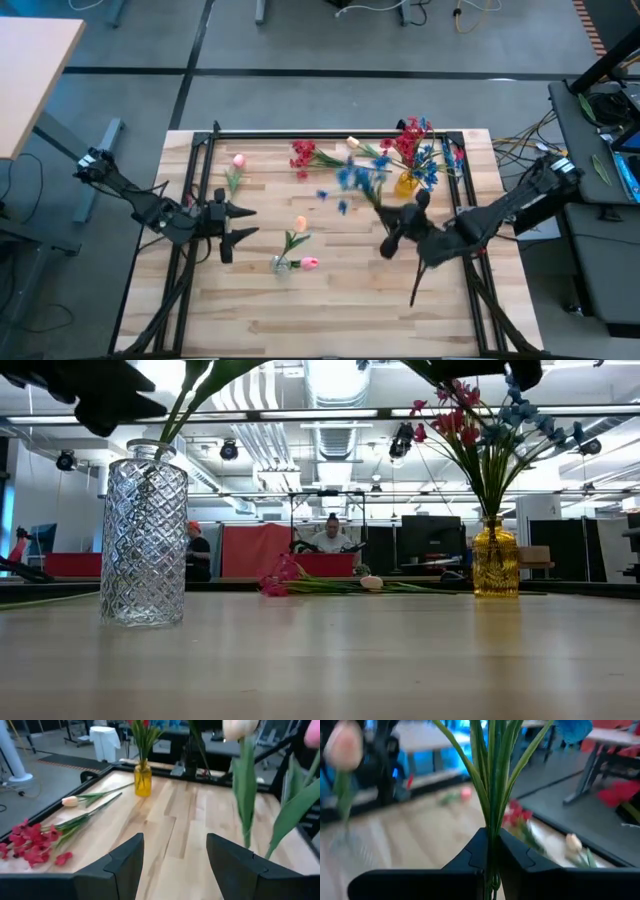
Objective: Sort flowers into vase by color
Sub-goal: Put the blue flowers into the yellow vase
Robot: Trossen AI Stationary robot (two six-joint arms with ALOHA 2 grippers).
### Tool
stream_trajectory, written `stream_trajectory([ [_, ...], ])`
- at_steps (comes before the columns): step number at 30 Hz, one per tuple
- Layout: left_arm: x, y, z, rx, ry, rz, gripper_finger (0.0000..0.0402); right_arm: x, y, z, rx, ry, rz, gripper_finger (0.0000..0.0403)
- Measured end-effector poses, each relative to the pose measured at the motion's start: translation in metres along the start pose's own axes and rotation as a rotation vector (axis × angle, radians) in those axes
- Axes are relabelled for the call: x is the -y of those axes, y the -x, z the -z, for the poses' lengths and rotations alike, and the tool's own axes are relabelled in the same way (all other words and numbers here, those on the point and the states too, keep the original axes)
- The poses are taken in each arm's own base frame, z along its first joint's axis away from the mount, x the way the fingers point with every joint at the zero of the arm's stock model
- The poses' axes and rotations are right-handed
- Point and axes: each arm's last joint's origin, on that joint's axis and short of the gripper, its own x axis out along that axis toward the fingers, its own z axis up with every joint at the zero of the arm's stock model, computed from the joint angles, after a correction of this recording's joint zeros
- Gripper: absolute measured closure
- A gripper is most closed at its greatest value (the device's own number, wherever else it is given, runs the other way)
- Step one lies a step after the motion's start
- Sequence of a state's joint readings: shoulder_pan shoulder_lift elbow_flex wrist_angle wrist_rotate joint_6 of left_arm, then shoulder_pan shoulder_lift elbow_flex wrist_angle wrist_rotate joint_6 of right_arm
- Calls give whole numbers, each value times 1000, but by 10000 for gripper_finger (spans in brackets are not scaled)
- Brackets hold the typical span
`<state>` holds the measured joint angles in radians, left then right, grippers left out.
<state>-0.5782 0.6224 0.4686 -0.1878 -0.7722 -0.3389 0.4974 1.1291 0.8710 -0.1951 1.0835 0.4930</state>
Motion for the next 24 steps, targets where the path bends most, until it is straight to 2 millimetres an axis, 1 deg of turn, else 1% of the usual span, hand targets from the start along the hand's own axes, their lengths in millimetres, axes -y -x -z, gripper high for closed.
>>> stream_trajectory([
  [5, -10, -9, -2, -57, -65, 76, 217, 20, -17, 4, 154, -84, 77, 381],
  [8, -19, -15, -3, -73, -122, 79, 233, 29, -23, 8, 248, -84, 68, 381],
  [11, -28, -20, -6, -84, -206, 124, 248, 39, -24, 9, 359, -68, 54, 381],
  [13, -33, -22, -7, -89, -269, 203, 259, 47, -21, 11, 411, -45, 93, 381],
  [15, -40, -24, -9, -86, -298, 247, 271, 54, -18, 13, 448, -39, 144, 381],
  [19, -55, -26, -12, -73, -276, 168, 289, 68, -15, 13, 477, -51, 255, 381],
  [22, -63, -27, -15, -63, -255, 118, 297, 71, -14, 13, 441, -4, 330, 381],
  [24, -66, -27, -16, -48, -236, 100, 301, 71, -13, 8, 432, 27, 355, 381],
])
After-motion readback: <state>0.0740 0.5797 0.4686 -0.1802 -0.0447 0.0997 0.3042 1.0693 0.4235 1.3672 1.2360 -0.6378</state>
